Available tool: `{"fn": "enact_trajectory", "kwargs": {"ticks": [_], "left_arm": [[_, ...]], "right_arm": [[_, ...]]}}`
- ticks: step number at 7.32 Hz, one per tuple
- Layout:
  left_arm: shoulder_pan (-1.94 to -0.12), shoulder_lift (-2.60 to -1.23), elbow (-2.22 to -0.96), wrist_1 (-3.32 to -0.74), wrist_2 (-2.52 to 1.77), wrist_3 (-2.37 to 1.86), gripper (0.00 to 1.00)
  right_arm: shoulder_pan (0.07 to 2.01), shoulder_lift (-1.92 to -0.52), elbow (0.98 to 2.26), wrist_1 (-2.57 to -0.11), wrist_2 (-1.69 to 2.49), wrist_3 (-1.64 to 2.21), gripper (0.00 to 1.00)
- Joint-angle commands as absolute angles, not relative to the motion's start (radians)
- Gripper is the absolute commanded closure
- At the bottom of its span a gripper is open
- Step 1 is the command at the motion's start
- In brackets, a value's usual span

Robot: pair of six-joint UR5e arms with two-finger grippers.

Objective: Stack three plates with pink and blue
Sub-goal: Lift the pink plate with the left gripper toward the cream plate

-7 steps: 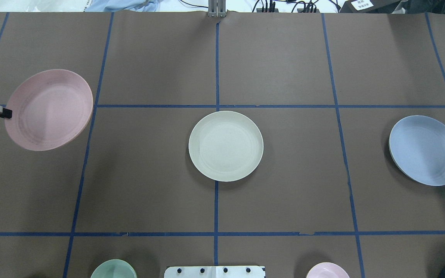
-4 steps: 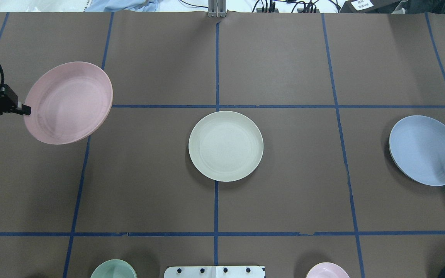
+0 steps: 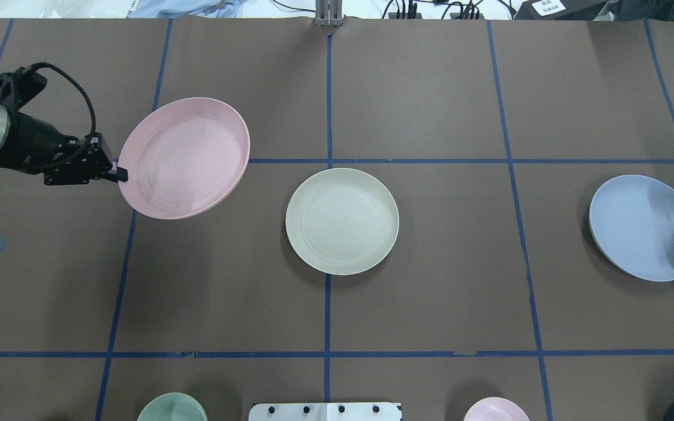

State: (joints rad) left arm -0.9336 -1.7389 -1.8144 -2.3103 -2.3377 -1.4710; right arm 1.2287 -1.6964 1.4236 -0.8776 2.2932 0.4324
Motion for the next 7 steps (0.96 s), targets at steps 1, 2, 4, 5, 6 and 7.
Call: {"fn": "enact_trajectory", "kwargs": {"ticks": [1,2,4,5,6,7], "left_arm": [[-0.888,-1.799,-1.816,-2.237,-2.286,-1.491,1.0],[-0.887,-1.802,-1.815,-2.237,-2.286,-1.493,1.0],[-0.885,-1.81,-1.813,-2.235,-2.286,-1.493,1.0],[-0.878,-1.818,-1.813,-2.229,-2.284,-1.494,1.0],[-0.855,-1.838,-1.812,-2.206,-2.254,-1.509,1.0],[-0.818,-1.876,-1.812,-2.162,-2.222,-1.514,1.0]], "right_arm": [[1.216,-1.698,1.408,-0.877,2.301,0.431,0.33],[1.213,-1.697,1.407,-0.879,2.299,0.43,0.35],[1.206,-1.698,1.404,-0.879,2.302,0.426,0.49],[1.203,-1.698,1.404,-0.879,2.307,0.428,0.69],[1.194,-1.697,1.404,-0.88,2.31,0.428,0.86],[1.189,-1.697,1.405,-0.879,2.313,0.428,0.95]]}}
